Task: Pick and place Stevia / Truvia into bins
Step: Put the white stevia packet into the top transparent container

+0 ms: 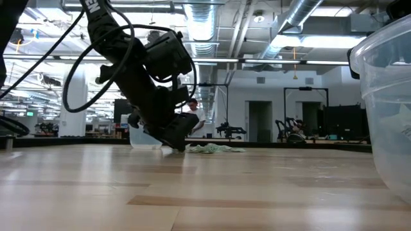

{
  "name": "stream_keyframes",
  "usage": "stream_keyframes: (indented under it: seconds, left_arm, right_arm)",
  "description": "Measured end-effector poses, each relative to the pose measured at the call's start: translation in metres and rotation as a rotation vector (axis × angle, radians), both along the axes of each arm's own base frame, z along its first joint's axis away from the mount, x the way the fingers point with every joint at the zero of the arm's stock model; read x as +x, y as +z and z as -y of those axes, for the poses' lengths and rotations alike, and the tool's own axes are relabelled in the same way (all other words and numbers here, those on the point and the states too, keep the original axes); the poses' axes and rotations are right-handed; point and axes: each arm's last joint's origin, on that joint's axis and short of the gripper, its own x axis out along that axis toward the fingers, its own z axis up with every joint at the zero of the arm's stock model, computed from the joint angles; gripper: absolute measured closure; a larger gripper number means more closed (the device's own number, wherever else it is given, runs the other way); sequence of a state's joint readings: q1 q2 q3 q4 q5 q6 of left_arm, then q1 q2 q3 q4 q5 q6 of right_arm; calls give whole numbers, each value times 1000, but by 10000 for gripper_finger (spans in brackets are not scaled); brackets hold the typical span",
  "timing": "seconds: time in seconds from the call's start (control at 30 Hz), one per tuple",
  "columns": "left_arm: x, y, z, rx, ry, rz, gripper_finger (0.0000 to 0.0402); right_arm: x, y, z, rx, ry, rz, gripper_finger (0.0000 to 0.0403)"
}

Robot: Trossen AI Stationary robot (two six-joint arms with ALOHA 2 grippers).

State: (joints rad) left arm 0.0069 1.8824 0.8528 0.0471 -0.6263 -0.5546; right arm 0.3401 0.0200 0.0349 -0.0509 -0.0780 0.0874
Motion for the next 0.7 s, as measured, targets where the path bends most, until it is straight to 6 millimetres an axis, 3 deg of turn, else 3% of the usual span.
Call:
stream_keyframes:
  seconds: [0.27, 0.5, 0.7]
  left_arm:
    - [0, 0, -5, -29, -10, -8, 281]
    - [-2, -2, -4, -48, -19, -35, 385]
    - [-2, -2, -2, -38, -13, -32, 400]
  right_arm:
    - [0, 0, 0, 0, 0, 0, 300]
    - [0, 0, 0, 0, 0, 0, 300]
    - [0, 0, 0, 0, 0, 0, 300]
